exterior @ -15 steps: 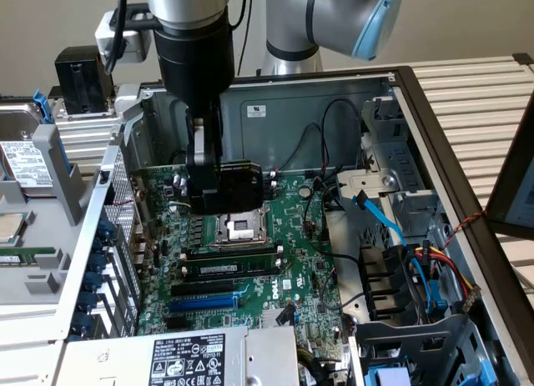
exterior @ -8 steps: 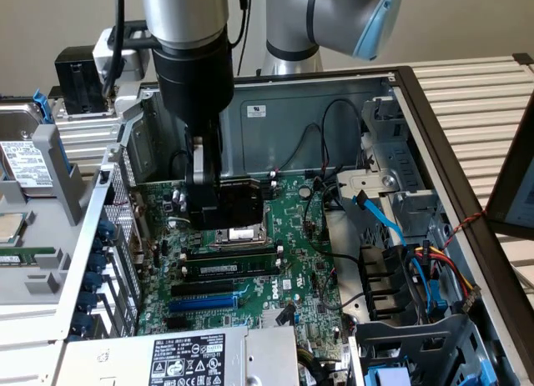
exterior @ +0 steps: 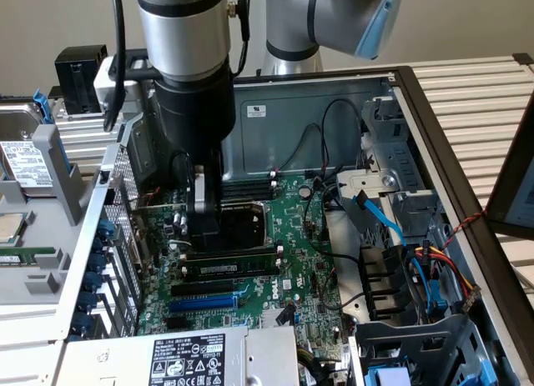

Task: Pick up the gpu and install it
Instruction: 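Insert the gpu into the slot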

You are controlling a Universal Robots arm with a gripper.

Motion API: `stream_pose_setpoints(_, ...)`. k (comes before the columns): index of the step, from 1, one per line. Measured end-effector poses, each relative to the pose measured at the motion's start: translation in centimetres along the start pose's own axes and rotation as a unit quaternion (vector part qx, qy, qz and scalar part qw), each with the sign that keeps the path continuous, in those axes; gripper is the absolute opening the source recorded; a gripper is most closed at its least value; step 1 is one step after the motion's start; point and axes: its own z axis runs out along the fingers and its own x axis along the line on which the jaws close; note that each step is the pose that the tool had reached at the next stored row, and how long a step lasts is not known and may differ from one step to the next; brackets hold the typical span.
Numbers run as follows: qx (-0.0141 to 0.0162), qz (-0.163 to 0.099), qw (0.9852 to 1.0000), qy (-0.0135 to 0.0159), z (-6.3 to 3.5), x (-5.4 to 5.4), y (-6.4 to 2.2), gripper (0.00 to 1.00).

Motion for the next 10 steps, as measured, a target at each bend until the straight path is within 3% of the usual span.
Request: stream_pose_setpoints(10, 0.0, 0.001, 1.0, -0.0001, 1.84, 0.9, 0.04, 0.28)
